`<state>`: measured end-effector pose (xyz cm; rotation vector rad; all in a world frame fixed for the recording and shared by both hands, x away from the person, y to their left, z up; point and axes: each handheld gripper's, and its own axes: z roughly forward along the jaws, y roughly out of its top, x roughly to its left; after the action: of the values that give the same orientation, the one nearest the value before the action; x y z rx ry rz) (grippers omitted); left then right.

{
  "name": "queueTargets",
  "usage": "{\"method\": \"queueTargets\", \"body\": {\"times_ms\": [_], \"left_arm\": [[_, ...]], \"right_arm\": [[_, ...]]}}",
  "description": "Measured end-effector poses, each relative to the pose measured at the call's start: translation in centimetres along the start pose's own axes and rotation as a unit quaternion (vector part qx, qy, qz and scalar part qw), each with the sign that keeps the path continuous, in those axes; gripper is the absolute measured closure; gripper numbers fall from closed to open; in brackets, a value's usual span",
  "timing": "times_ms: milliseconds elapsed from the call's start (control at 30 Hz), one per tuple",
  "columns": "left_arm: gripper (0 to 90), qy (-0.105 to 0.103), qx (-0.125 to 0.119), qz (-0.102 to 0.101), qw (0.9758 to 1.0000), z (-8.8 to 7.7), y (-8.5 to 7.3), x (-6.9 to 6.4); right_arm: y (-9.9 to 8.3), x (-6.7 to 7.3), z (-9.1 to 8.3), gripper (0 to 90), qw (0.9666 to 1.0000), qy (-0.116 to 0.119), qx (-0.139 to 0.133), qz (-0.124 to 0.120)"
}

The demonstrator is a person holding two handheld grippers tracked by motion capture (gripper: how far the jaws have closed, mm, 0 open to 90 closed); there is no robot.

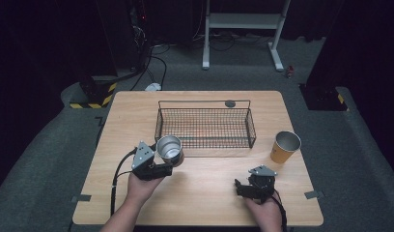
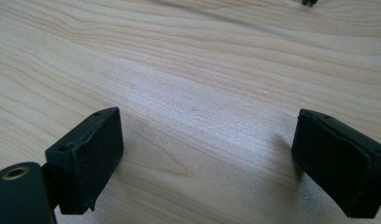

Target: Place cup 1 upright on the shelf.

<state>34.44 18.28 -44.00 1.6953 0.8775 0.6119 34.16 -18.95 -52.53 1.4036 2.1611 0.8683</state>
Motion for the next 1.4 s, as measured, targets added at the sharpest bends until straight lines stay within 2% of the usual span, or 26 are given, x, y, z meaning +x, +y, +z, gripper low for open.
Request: {"method": "queueTargets", "body": {"times_ms": [233, 833, 1033, 1400], "left_arm": [[18.8, 0.001, -0.006, -0.004, 1.0, 0.2, 0.4, 0.2], [18.8, 0.007, -0.003, -0.001, 1.0, 1.2, 1.5, 0.7], [18.8, 0.008, -0.005, 0.005, 0.9999, 1.5, 2.3, 0.8], [18.8, 0.01, -0.009, 0.001, 0.9999, 2.0, 3.5, 1.3]], "right_arm": [[0.0, 0.0, 0.0, 8.9, 1.0, 0.0, 0.0, 0.0], [0.0, 0.0, 0.0, 8.9, 1.0, 0.0, 0.0, 0.0], [0.0, 0.0, 0.0, 8.9, 1.0, 0.0, 0.0, 0.0], [0.0, 0.0, 0.0, 8.9, 1.0, 0.0, 0.0, 0.0]]}}
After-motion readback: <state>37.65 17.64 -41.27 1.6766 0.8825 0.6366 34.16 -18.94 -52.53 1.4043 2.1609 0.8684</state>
